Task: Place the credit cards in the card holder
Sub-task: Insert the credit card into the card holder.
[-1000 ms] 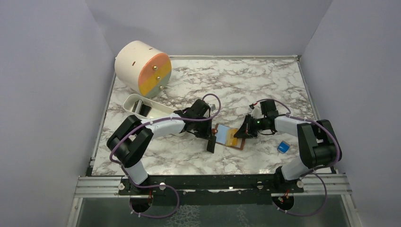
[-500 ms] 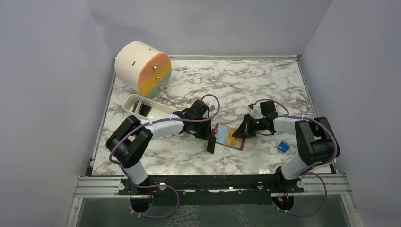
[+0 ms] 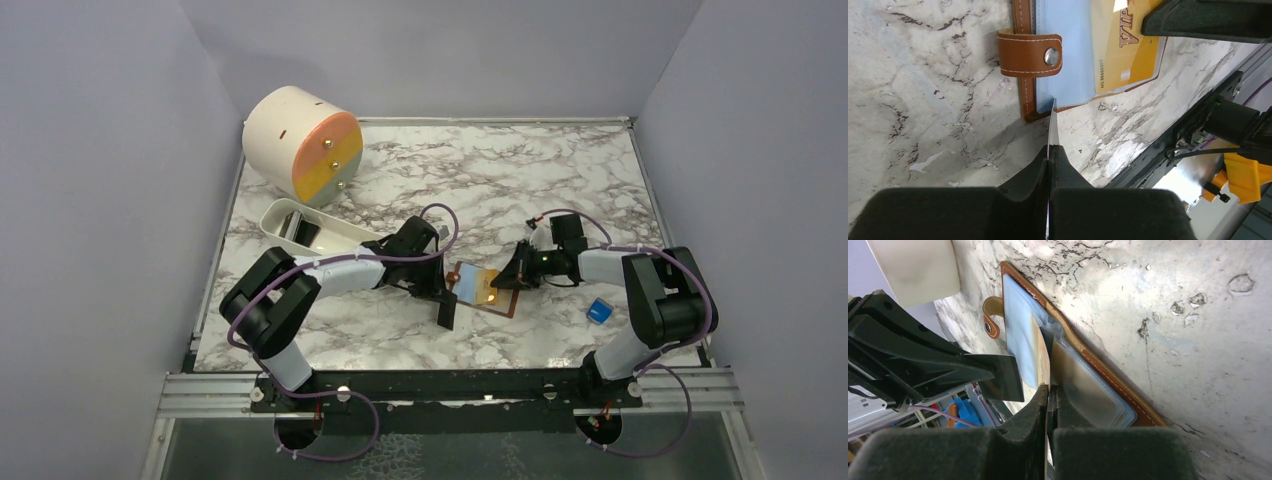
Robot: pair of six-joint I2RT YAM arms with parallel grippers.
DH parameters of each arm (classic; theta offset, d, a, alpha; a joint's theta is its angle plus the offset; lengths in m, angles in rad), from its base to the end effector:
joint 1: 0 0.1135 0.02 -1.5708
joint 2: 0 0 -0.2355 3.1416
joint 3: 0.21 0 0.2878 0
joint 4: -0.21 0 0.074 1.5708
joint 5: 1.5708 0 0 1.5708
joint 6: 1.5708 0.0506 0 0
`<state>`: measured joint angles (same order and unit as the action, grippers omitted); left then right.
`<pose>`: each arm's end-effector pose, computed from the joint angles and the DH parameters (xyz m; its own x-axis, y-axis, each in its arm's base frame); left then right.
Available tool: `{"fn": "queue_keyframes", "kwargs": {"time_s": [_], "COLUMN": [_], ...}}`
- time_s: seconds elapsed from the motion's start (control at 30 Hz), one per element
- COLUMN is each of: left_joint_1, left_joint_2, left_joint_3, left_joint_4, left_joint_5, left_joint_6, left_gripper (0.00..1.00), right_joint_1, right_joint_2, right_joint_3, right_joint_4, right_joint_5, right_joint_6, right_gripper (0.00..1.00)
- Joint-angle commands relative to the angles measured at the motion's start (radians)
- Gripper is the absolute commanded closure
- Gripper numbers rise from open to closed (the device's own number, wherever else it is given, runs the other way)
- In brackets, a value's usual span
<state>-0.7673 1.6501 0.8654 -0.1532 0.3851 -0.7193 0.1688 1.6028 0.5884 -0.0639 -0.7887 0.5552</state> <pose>0.2400 -0.2579 0.0943 -0.9658 0.0832 -0.2454 0.2219 0.7546 -0.6176 0.2690 0.0823 0.0449 -0.9749 0.2107 -0.0723 0.0763 0.6205 0.7805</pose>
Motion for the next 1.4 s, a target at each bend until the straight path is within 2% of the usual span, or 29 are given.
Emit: {"fn": "queue_keyframes", "kwargs": {"time_s": [0.0, 0.53, 0.97, 1.37], "left_joint_1": [-0.003, -0.007, -0.008, 0.008], "left_joint_2": [0.004, -0.01, -0.018, -0.055], "left_joint_3": [-0.024, -0.081, -0.089, 0.082], "left_joint_4": [0.005, 0.076, 0.068, -0.181], "left_joint_5": [0.006, 0.035, 0.015, -0.157], "left_joint_6": [-0.004, -0.065, -0.055, 0.051], "left_gripper": [1.0, 1.0, 1.0, 1.0], "right_joint_1": [-0.003, -0.004, -0.004, -0.004], "right_joint_2": [0.008, -0.097, -0.088, -0.045], "right_joint_3": [-0.034, -0.094, -0.163, -0.157], "right_joint_4": [0.088, 0.153, 0.28, 0.274], "right_joint_5": [0.056, 0.132, 0.095, 0.092], "right_joint_6": [0.023, 0.103, 0.169, 0.135], "right_gripper": [0.99, 0.99, 0.99, 0.99]}}
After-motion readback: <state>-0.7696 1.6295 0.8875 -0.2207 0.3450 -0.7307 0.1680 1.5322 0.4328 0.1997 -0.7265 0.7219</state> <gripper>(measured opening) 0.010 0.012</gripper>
